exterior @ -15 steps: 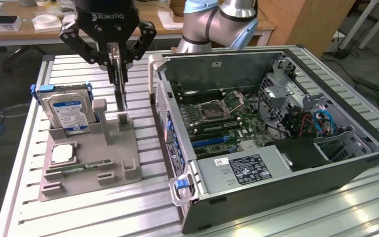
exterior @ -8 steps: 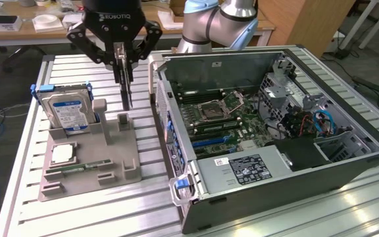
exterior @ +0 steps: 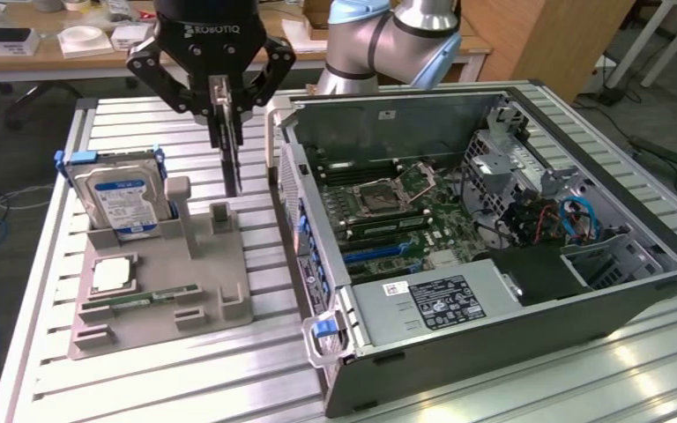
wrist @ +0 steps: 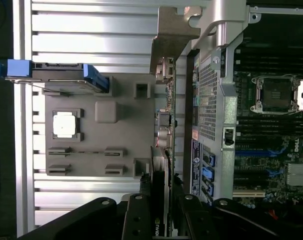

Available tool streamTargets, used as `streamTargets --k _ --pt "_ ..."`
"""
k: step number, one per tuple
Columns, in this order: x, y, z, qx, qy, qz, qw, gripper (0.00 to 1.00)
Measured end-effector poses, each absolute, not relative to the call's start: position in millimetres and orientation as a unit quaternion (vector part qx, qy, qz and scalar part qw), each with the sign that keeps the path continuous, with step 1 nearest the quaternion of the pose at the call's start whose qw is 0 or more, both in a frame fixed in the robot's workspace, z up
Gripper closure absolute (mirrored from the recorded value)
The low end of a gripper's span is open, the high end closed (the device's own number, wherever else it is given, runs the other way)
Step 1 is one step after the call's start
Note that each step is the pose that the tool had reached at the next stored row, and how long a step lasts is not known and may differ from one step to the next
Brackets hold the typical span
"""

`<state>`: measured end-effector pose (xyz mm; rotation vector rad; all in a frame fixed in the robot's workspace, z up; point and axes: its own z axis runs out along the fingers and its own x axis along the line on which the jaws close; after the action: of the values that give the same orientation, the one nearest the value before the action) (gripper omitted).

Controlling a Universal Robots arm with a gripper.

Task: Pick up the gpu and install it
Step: 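Pick up the gpu and move the gpu toward the slot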

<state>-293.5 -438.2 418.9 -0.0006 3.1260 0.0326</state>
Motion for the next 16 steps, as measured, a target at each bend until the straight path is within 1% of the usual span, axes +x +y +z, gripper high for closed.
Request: streamTargets --k 16 --pt "-280 -437 419 0.001 1.0 0.009 0.008 0.73"
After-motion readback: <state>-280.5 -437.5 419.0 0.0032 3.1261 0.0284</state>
